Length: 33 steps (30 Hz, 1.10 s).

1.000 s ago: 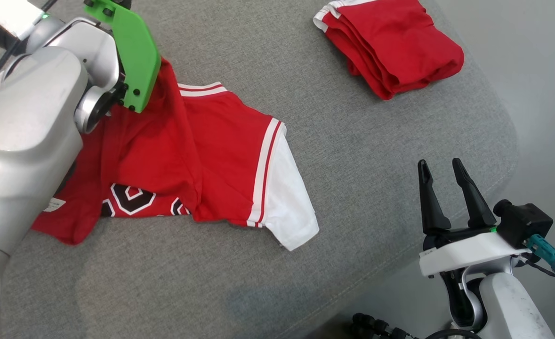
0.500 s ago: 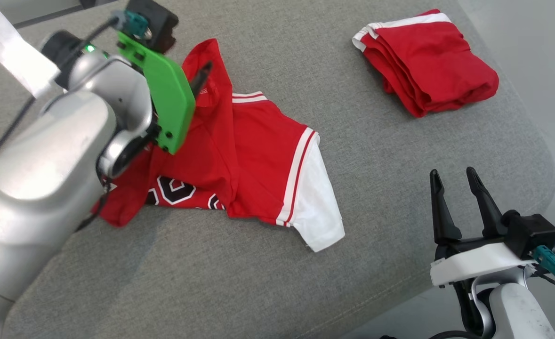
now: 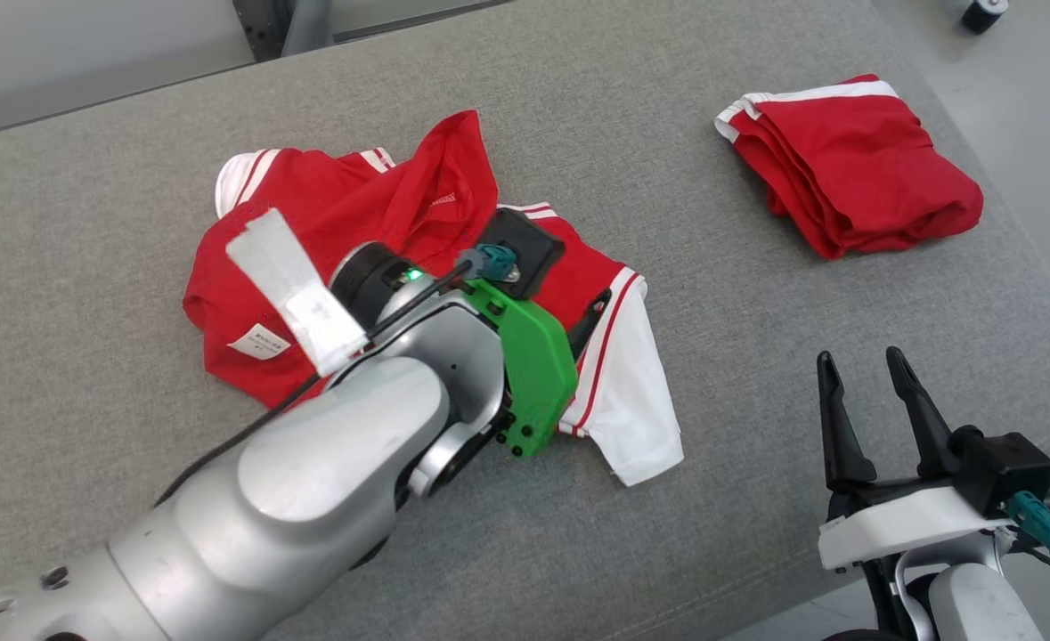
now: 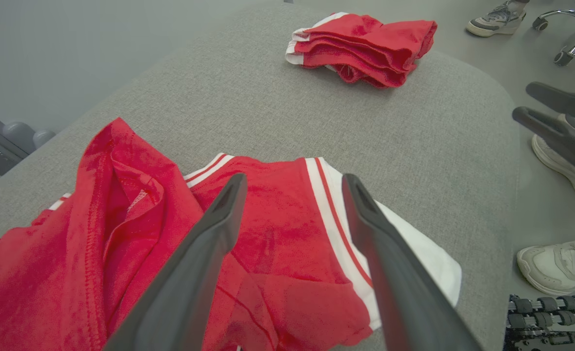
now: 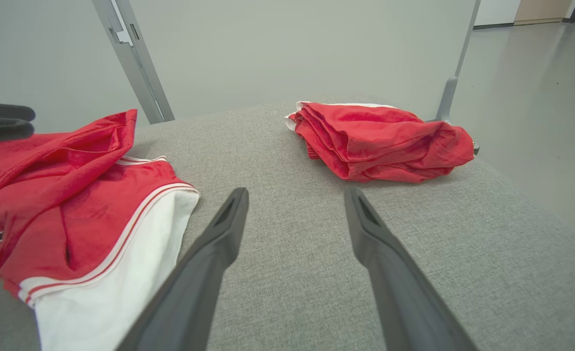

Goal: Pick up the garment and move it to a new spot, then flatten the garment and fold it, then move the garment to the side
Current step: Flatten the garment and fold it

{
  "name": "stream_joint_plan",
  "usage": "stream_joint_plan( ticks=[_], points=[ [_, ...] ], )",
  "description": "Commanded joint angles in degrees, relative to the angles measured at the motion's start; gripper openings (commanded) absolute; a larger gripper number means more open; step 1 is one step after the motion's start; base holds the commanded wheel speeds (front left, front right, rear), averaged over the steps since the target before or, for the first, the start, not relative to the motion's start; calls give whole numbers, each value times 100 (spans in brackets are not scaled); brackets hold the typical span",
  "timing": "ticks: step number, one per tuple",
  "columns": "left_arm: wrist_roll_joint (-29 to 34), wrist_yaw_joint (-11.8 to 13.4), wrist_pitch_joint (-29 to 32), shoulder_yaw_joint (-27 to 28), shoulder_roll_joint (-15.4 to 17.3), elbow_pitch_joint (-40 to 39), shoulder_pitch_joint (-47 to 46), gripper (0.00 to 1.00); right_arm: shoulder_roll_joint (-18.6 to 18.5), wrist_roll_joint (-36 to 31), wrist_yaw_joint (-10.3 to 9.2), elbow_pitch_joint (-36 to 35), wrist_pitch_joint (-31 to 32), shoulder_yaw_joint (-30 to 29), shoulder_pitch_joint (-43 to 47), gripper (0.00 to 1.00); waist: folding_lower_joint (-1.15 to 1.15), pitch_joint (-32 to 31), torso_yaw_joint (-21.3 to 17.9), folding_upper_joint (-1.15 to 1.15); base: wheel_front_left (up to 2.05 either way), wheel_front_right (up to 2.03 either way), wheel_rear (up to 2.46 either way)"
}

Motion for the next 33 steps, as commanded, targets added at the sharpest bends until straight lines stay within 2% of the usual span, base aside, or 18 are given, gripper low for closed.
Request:
stream_joint_plan(
  ticks=[1,5,11,20,26,27,28,29,31,32,33],
  points=[
    [-2,29,-43,17,-65,89,74,100,-14,-12,-2,0,-2,18,72,100,0,-23,-32,0,0,0,0],
    [36,-10,-10,21,-315,679,-231,100,-15,-34,-2,-33,-2,58,95,100,0,2,-175,0,0,0,0],
    [191,-127,261,-37,-364,1705,-797,100,-13,57,-2,-21,-2,102,97,100,0,138,-403,0,0,0,0],
    [339,-628,952,-359,-244,2938,-1300,100,-13,147,-2,22,-2,197,123,100,0,263,-630,0,0,0,0],
    [381,-880,1100,-455,-300,3448,-1374,100,-13,95,-2,12,-2,196,77,100,0,323,-662,0,0,0,0],
    [402,-902,1063,-466,-307,3501,-1381,96,-13,82,-2,10,-2,196,68,100,0,334,-660,0,0,0,0],
    [414,-905,1055,-472,-315,3577,-1375,89,-13,67,-2,10,-2,199,61,100,0,338,-657,0,0,0,0],
    [429,-931,1037,-482,-323,3645,-1365,72,-13,54,-2,10,-2,198,60,100,0,338,-651,0,0,0,0],
    [409,-964,998,-478,-349,3762,-1365,45,-12,34,-2,12,-2,207,62,100,0,344,-630,0,0,0,0],
    [404,-996,978,-484,-359,3823,-1361,25,-13,22,-2,15,-2,202,62,100,0,345,-619,0,0,0,0],
    [394,-1030,954,-489,-372,3864,-1353,0,-14,14,-2,17,-2,193,64,100,0,343,-605,0,0,0,0]
  ],
)
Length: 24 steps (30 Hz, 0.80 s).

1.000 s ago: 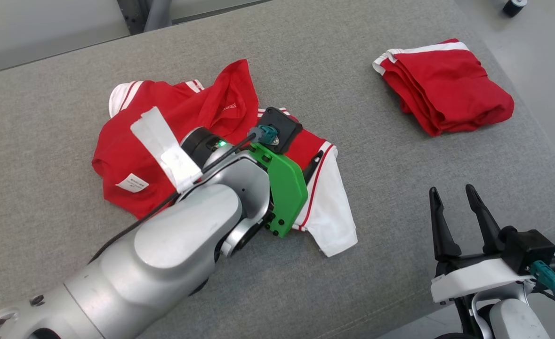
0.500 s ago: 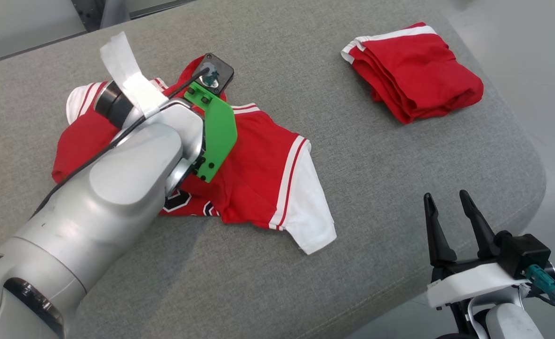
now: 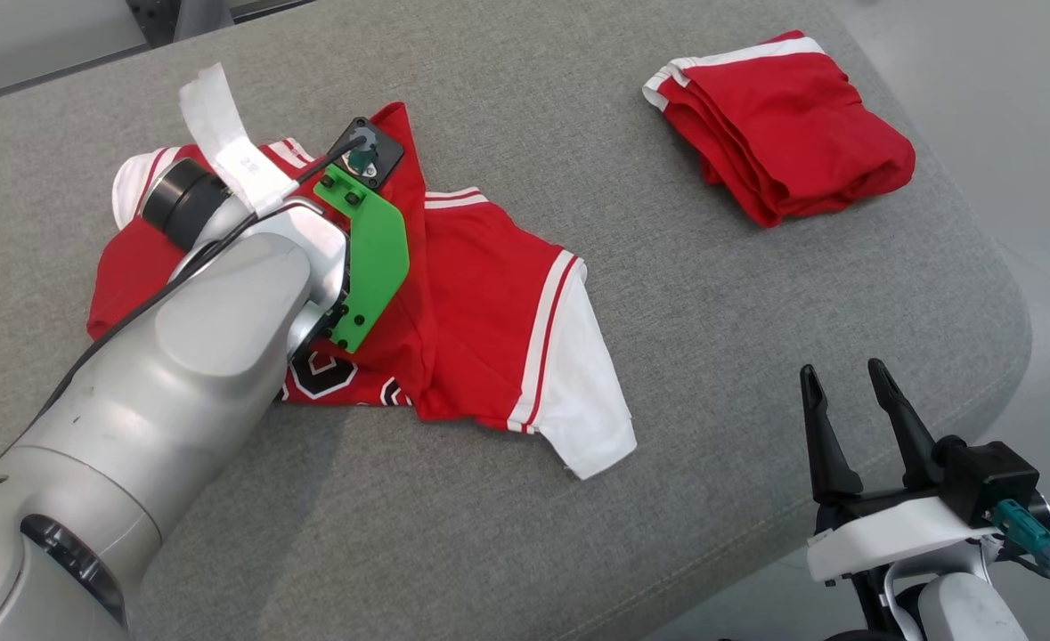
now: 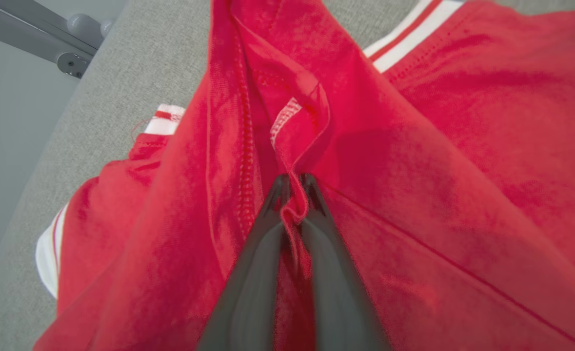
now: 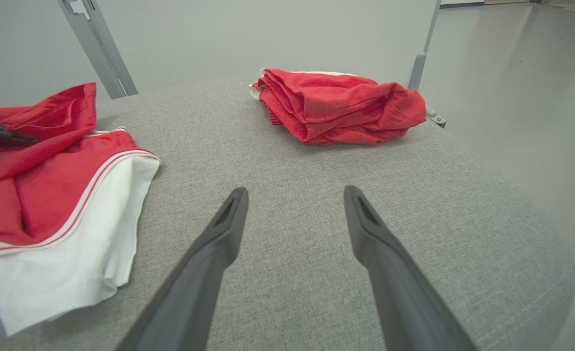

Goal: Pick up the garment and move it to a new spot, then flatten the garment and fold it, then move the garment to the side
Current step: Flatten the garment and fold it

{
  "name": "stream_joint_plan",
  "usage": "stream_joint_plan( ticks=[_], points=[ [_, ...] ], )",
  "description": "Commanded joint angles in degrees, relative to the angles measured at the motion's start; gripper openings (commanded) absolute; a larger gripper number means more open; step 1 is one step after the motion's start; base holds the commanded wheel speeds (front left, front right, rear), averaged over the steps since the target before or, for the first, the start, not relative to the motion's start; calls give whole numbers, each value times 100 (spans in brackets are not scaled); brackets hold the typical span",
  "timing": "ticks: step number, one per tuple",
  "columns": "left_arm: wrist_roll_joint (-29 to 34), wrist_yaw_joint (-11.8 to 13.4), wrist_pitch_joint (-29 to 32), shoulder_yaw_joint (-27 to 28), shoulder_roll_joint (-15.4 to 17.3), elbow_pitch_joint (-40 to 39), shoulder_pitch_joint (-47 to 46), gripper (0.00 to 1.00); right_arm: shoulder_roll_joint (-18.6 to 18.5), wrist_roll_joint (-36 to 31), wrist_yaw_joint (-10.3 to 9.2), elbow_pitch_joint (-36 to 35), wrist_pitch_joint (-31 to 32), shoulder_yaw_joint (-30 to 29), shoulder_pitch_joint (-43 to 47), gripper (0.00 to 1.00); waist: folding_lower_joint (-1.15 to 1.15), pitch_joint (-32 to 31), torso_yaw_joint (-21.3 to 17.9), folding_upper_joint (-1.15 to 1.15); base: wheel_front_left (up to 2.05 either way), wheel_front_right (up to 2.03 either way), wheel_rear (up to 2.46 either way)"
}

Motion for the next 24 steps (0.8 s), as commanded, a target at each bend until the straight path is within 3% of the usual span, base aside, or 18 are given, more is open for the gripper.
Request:
stream_joint_plan(
  ticks=[1,9,13,19,24],
  points=[
    [-35,-55,-43,-11,-8,51,-15,0,-13,-29,-2,0,-2,-14,-25,100,0,-7,27,0,0,0,0],
    [-415,-330,-502,326,-344,-29,-72,0,-14,-87,-2,-40,-2,-182,102,100,0,-96,316,0,0,0,0],
    [-1423,-550,-577,1091,-463,-611,-93,0,-14,-145,-2,-74,-2,-319,137,100,0,-154,595,0,0,0,0],
    [-2483,-619,-103,1874,373,-2102,-100,0,-14,-124,-2,-132,-2,-407,166,100,0,-326,965,0,0,0,0],
    [-2968,-182,265,2261,1257,-3564,328,0,-15,-87,-2,-110,-2,-420,261,100,0,-439,1300,0,0,0,0]
  ],
)
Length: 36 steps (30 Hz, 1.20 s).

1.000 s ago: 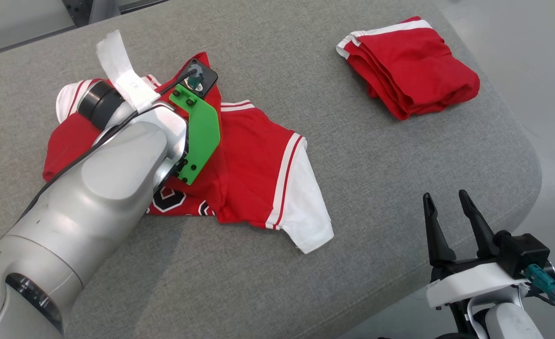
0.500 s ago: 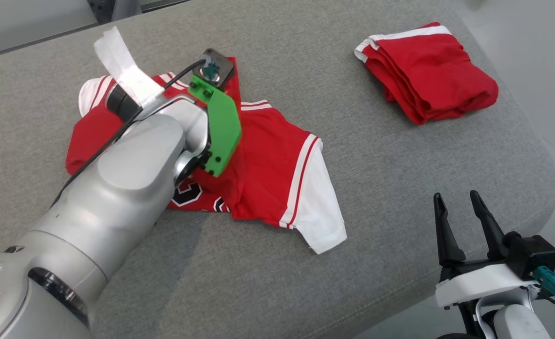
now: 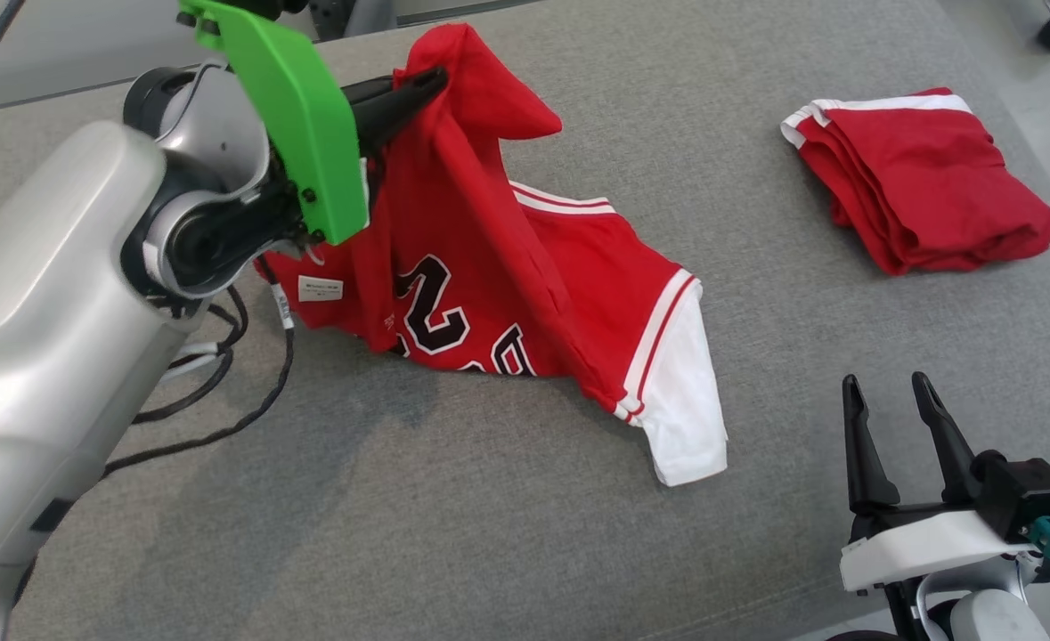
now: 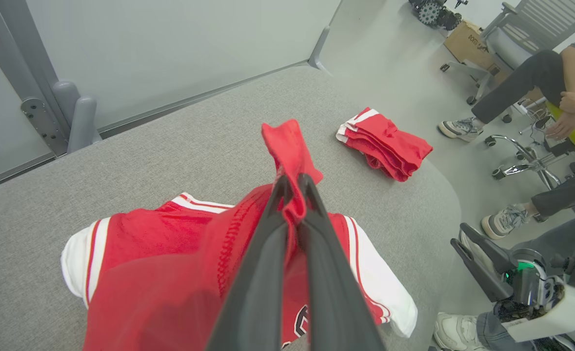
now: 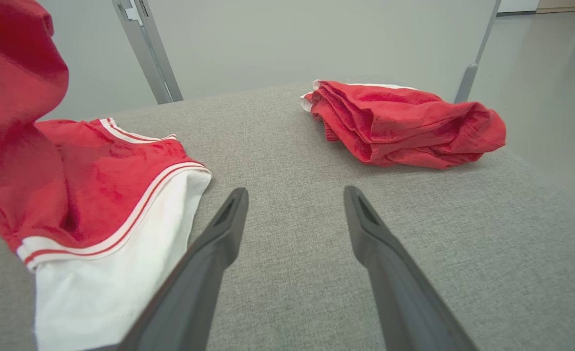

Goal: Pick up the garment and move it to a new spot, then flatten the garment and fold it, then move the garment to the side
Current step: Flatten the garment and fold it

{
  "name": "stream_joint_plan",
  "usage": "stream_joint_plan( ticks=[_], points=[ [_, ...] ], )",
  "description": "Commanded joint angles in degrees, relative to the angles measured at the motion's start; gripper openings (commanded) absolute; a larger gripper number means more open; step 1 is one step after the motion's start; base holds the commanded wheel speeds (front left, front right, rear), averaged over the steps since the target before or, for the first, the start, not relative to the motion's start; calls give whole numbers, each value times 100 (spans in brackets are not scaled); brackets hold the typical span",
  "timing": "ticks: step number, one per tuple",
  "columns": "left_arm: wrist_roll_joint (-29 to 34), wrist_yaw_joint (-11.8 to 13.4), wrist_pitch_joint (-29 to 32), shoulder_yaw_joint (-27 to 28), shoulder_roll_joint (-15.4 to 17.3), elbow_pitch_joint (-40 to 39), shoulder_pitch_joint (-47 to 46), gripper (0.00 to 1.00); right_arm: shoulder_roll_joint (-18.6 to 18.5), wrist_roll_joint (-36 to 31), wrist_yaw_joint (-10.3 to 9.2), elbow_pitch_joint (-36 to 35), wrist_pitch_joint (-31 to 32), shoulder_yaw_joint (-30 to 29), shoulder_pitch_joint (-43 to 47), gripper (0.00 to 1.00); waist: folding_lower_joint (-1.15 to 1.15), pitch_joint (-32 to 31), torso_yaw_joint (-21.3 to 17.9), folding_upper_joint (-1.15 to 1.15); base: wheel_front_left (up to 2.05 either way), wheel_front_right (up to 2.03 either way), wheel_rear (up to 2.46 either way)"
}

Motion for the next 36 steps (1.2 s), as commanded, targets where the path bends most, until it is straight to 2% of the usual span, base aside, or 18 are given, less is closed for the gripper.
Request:
stream_joint_plan(
  ticks=[1,5,10,13,16,19,22,23,24,25,26,28,30,33,36],
  points=[
    [-156,200,81,113,272,-387,212,0,-16,15,-2,2,-2,-14,68,100,0,-152,304,0,0,0,0],
    [-221,757,54,347,919,-1589,701,0,-16,-19,-2,-3,-2,-55,71,100,0,-212,479,0,0,0,0],
    [56,1363,-466,504,1709,-2977,1646,0,-16,-39,-2,-23,-2,-148,143,100,0,-271,685,0,0,0,0],
    [37,1712,-1176,579,1814,-3435,2587,0,-24,-65,-2,-14,-2,-153,201,100,0,-278,828,0,0,0,0],
    [17,1845,-2115,621,1690,-3540,3622,0,-71,-84,-2,-15,-2,-136,214,100,0,-253,970,0,0,0,0],
    [357,1823,-2979,476,1610,-3219,4467,0,-153,-102,-2,-21,-2,-127,239,100,0,-244,1094,0,0,0,0],
    [574,1583,-3742,265,1273,-2678,5041,0,-270,-114,-2,-40,-2,-173,307,100,0,-278,1261,0,0,0,0],
    [618,1514,-3958,231,1155,-2465,5176,18,-315,-127,-2,-36,-2,-186,325,100,0,-301,1318,0,0,0,0],
    [618,1514,-3958,231,1155,-2465,5176,18,-315,-127,-2,-36,-2,-186,325,100,0,-301,1318,0,0,0,0],
    [687,1431,-4102,199,1032,-2197,5292,31,-351,-137,-2,-37,-2,-194,344,100,0,-330,1372,0,0,0,0],
    [735,1334,-4211,178,891,-1973,5387,31,-389,-136,-2,-47,-2,-194,358,100,0,-348,1412,0,0,0,0],
    [804,1124,-4333,233,590,-1536,5544,45,-463,-137,-2,-61,-2,-231,411,100,0,-395,1505,0,0,0,0],
    [909,928,-4381,375,330,-1139,5687,50,-513,-150,-2,-71,-2,-236,450,100,0,-446,1593,0,0,0,0],
    [1265,677,-4390,677,-17,-665,5856,100,-576,-147,-2,-81,-2,-250,515,100,0,-522,1697,0,0,0,0],
    [1498,402,-4387,1038,-362,-311,6142,100,-608,-150,-2,-79,-2,-247,573,100,0,-591,1757,0,0,0,0]
  ],
)
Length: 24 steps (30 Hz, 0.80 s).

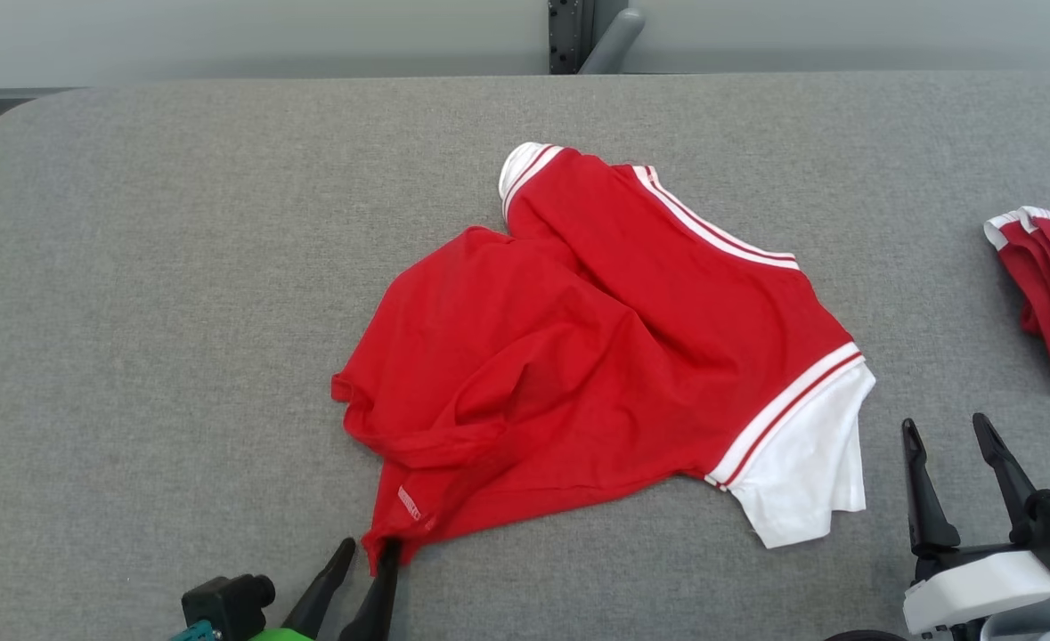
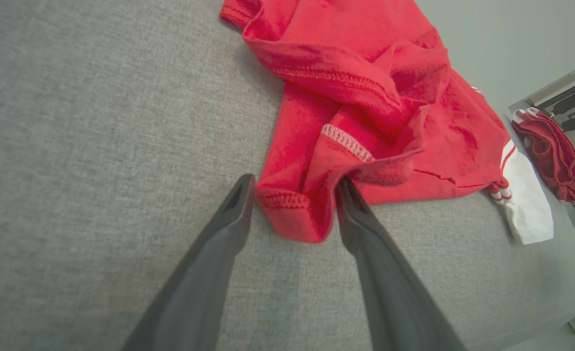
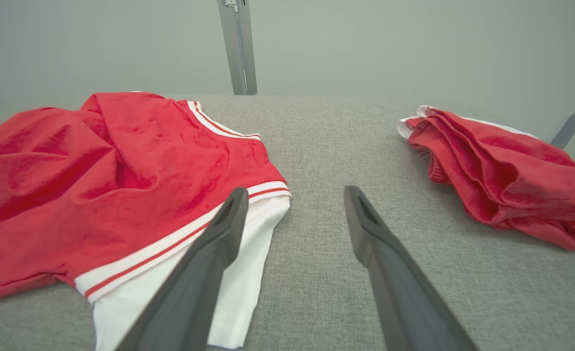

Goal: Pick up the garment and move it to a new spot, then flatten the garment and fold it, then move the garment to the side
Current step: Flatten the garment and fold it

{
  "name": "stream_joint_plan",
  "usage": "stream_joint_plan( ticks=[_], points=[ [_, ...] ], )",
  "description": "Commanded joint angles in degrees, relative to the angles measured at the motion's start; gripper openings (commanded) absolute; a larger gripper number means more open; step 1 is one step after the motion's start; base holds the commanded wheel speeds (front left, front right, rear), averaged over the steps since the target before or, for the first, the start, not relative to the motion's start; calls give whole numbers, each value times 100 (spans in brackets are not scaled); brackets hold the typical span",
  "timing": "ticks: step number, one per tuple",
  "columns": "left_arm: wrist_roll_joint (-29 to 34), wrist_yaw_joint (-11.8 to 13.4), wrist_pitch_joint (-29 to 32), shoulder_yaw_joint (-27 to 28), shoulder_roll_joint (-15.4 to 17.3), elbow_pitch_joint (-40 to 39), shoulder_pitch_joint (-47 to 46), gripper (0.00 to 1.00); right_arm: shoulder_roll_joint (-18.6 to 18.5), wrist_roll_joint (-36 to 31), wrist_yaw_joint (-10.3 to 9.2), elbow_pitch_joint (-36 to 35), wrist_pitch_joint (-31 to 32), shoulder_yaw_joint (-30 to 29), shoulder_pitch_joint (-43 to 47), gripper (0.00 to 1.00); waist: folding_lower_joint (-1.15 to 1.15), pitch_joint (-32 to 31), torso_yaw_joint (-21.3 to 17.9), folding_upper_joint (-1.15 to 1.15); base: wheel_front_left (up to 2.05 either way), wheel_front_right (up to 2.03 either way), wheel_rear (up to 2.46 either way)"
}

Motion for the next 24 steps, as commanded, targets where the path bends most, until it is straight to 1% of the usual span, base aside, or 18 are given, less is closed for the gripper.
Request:
stream_joint_plan(
  ticks=[1,5,7,17,21,24],
  points=[
    [74,-66,-11,131,-71,69,128,100,-46,-37,-2,-6,-2,-21,63,100,0,-93,90,0,0,0,0],
    [287,-310,-12,705,-361,286,420,100,-46,-24,-2,19,-2,-12,156,100,0,-203,124,0,0,0,0],
    [440,-393,-6,921,-397,400,544,100,-42,-18,-2,34,-2,8,169,100,0,-257,119,0,0,0,0],
    [1117,-509,-7,1893,-711,669,1061,100,89,2,-2,80,-2,20,377,100,0,-625,-55,0,0,0,0],
    [1516,-532,-8,2323,-893,395,1193,100,148,-37,-2,6,-2,-32,446,100,0,-718,-127,0,0,0,0],
    [2023,-547,-7,2597,-1028,41,1315,100,182,-39,-2,-35,-2,-78,505,100,0,-759,-165,0,0,0,0]
  ],
)
